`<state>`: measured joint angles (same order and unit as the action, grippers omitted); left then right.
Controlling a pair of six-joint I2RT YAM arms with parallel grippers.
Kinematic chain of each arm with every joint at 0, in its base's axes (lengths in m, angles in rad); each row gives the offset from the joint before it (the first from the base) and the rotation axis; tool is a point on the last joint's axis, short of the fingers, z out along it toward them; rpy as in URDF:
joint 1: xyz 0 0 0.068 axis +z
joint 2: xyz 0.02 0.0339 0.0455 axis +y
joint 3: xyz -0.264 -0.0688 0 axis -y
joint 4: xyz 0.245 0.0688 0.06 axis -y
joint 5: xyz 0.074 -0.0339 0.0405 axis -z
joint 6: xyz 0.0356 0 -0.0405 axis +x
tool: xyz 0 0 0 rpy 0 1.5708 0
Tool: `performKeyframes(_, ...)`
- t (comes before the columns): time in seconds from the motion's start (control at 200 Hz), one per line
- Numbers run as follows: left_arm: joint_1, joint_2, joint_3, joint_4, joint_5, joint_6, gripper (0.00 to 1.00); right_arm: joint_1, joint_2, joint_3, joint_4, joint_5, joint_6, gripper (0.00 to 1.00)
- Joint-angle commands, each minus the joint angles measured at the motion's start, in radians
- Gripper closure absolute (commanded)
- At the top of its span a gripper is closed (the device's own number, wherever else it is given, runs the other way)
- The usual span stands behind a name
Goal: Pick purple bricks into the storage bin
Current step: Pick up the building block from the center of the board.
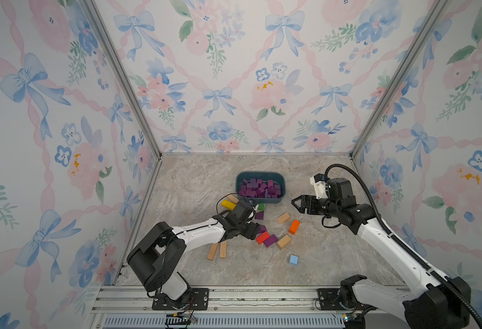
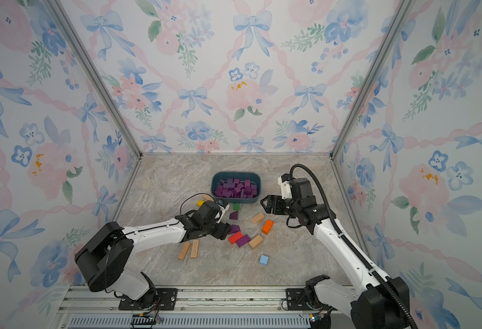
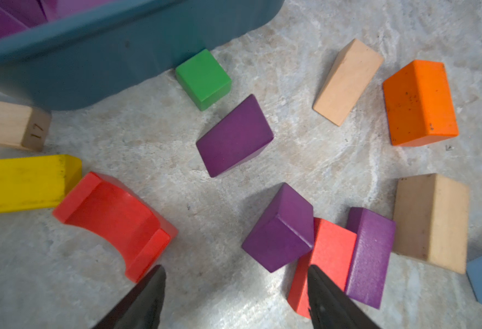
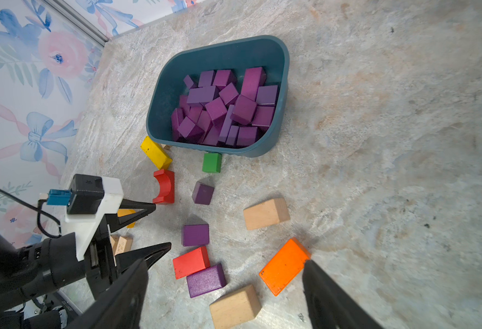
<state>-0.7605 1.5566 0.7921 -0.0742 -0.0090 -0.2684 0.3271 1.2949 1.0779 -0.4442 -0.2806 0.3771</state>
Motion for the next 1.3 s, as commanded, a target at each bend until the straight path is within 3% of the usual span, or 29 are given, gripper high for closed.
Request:
performKeyframes(0.0,-0.003,0.023,0.037,-0.010,0.016,0.024,0.21,-0.016,0.001,-0.012,-0.007,0.006,-0.006,0.17)
performKeyframes(0.41,-0.015,0.106,0.062,-0.009,0.055,0.026,0.23,-0.040,-0.019,-0.023,-0.022,-0.011,-0.002,0.10)
performKeyframes(1.295,-0.056,0.187,0.112,-0.009,0.067,-0.012,0.33,-0.075,-0.043,-0.063,-0.036,-0.007,0.005,0.09)
